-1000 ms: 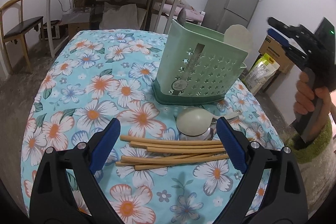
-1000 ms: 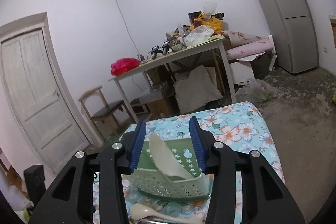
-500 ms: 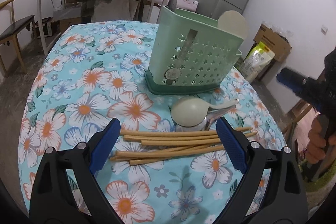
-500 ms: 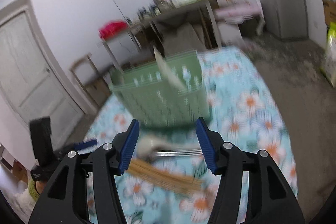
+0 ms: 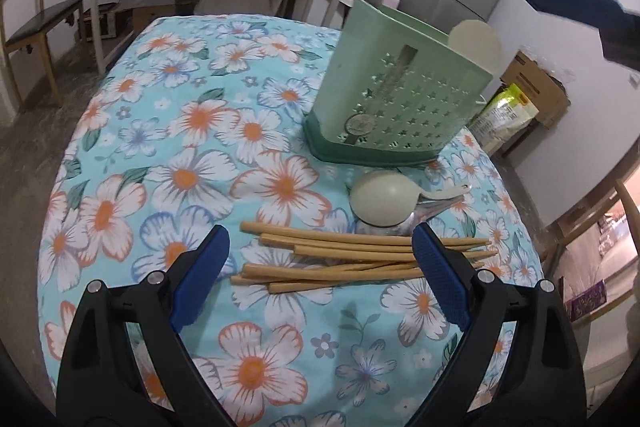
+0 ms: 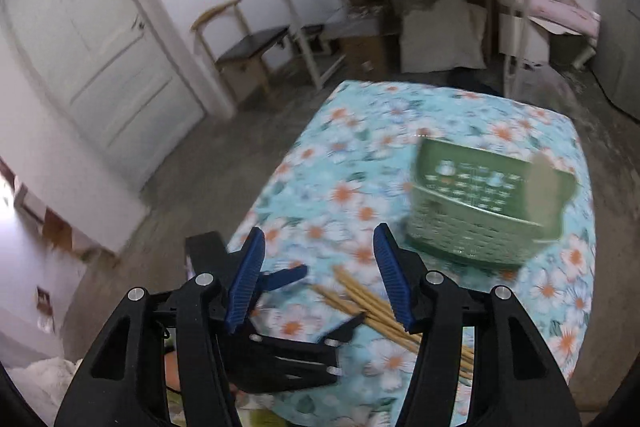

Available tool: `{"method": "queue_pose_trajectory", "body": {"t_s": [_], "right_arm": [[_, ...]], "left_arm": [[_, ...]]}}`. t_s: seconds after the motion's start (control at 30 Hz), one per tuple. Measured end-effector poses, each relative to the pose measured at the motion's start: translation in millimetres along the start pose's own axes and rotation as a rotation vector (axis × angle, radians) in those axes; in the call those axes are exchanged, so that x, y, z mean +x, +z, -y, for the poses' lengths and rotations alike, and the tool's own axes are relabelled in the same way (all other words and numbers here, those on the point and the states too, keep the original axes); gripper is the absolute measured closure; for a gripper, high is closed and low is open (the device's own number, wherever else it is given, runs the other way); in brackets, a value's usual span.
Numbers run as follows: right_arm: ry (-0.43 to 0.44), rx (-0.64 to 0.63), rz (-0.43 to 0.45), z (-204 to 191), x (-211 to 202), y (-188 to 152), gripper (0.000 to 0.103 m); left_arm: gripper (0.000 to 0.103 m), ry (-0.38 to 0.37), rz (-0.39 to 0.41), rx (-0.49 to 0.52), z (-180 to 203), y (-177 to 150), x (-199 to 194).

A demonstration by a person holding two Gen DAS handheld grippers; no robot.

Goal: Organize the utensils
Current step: 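Move the right gripper down to the wooden chopsticks bundle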

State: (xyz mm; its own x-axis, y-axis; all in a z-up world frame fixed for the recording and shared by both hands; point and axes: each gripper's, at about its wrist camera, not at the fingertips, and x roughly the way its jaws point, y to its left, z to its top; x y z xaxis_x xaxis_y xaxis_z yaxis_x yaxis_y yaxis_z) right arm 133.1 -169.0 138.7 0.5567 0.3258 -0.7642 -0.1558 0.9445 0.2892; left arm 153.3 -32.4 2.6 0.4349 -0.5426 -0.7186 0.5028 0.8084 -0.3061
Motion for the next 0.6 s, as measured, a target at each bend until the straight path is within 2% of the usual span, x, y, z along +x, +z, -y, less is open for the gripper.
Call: {"method": "queue_pose_trajectory", "body": {"t_s": [0.1,0.2,0.33,0.53,0.6], "right_arm": [[0.104,-0.012,-0.106,-25.2,17.7,2.8,0.048],[0.134,-0.007,-0.116,-34.1,17.0,2.3,0.048],[0.129,-0.048,-0.038,-53.2,5.0,11.7,0.048],[0.120,-0.046,0.071,-57.3,-23.5,22.5,0.048],[0.166,-0.063,0.089,-62.0,-33.0,24.9,0.048]], "left_arm": [[0.014,0.031,0.015,0.002,0.8,1.3,-5.7],[0.014,0.040,0.007,-0.006,-1.9,0.4,-7.6],[0.014,0.046,-0.006,-0.027,-6.4,-1.0,-5.9],[0.014,0.057,0.006,-0.036,-14.4,-4.7,-7.7],[0.014,0.067,0.013,-0.045,-18.8,-5.8,-8.8]]}}
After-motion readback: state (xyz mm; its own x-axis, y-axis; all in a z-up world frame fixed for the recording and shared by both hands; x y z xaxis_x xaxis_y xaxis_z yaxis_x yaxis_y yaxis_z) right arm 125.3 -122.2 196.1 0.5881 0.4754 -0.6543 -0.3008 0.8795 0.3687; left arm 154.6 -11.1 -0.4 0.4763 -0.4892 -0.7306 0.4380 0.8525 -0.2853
